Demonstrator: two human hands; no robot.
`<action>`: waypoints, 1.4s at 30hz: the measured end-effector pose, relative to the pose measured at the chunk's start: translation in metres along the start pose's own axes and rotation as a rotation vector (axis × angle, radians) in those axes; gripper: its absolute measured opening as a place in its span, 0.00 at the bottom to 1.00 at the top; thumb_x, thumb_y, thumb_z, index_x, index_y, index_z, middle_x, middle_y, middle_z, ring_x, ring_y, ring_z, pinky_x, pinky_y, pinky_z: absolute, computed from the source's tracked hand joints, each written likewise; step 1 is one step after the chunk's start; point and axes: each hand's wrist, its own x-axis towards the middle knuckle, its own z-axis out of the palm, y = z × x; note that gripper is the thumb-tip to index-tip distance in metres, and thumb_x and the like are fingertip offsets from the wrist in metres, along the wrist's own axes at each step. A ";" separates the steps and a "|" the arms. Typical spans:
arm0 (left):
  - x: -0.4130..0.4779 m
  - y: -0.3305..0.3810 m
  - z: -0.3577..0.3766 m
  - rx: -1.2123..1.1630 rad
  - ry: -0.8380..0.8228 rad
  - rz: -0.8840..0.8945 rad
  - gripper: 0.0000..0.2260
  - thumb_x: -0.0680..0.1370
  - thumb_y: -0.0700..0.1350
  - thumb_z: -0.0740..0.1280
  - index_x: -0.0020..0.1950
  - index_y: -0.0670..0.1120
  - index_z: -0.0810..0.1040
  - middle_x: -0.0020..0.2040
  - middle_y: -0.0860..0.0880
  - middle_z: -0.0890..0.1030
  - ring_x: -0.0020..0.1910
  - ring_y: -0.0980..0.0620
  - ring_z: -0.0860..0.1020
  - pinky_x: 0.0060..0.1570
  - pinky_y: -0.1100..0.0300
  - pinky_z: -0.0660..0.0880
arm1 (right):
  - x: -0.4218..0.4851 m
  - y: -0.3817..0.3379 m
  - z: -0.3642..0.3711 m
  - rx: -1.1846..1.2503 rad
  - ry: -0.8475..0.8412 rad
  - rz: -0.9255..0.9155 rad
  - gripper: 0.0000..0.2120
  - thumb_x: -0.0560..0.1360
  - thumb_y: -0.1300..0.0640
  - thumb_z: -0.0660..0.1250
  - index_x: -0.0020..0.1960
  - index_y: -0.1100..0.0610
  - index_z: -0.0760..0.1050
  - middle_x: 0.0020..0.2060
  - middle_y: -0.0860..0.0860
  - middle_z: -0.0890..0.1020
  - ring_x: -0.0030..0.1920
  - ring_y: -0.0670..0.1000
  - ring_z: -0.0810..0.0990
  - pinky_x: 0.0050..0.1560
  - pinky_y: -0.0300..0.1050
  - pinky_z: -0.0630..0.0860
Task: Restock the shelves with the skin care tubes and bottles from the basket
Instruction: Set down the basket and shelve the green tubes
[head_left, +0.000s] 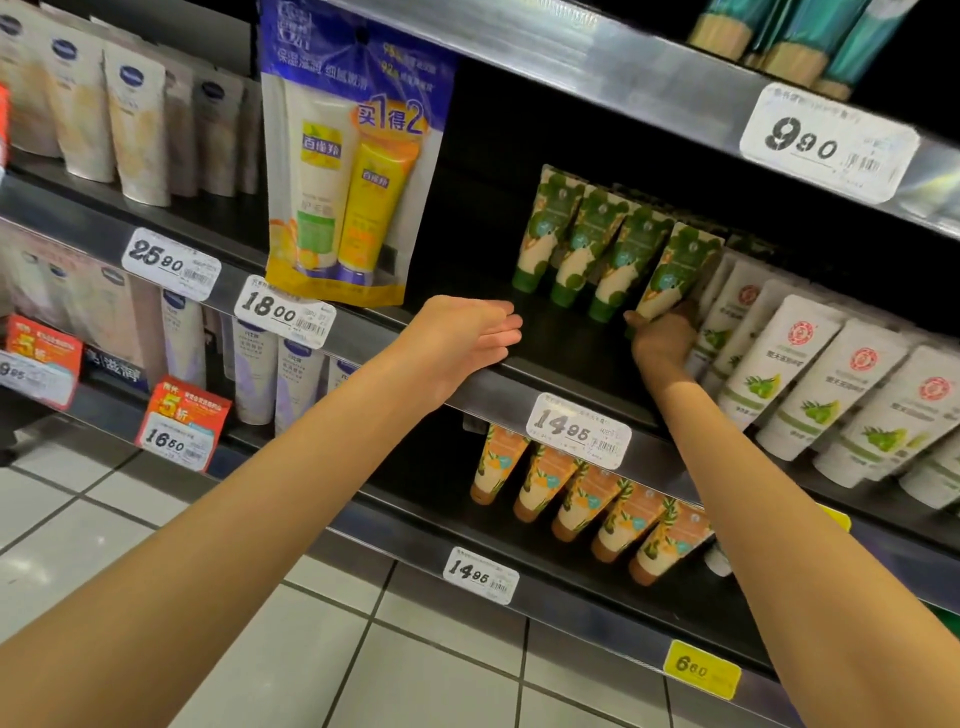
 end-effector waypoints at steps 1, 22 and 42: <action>0.000 0.000 0.000 0.006 0.002 0.000 0.18 0.81 0.35 0.54 0.71 0.37 0.63 0.69 0.40 0.69 0.68 0.48 0.69 0.65 0.60 0.65 | 0.003 0.000 0.001 -0.009 0.001 -0.001 0.34 0.74 0.55 0.67 0.72 0.65 0.55 0.70 0.62 0.66 0.69 0.60 0.66 0.66 0.48 0.63; 0.001 -0.004 -0.002 0.063 -0.025 0.047 0.17 0.80 0.37 0.54 0.69 0.39 0.66 0.66 0.43 0.73 0.64 0.48 0.73 0.59 0.59 0.71 | -0.006 0.001 -0.005 -0.061 -0.071 -0.004 0.34 0.74 0.53 0.68 0.71 0.68 0.57 0.69 0.62 0.66 0.70 0.59 0.65 0.68 0.48 0.64; -0.391 -0.052 -0.269 0.391 0.778 -0.158 0.10 0.70 0.46 0.66 0.49 0.46 0.80 0.45 0.51 0.85 0.46 0.58 0.82 0.48 0.68 0.76 | -0.439 -0.132 0.034 0.428 -1.680 -0.792 0.05 0.72 0.57 0.66 0.47 0.51 0.78 0.46 0.45 0.82 0.48 0.42 0.80 0.51 0.37 0.76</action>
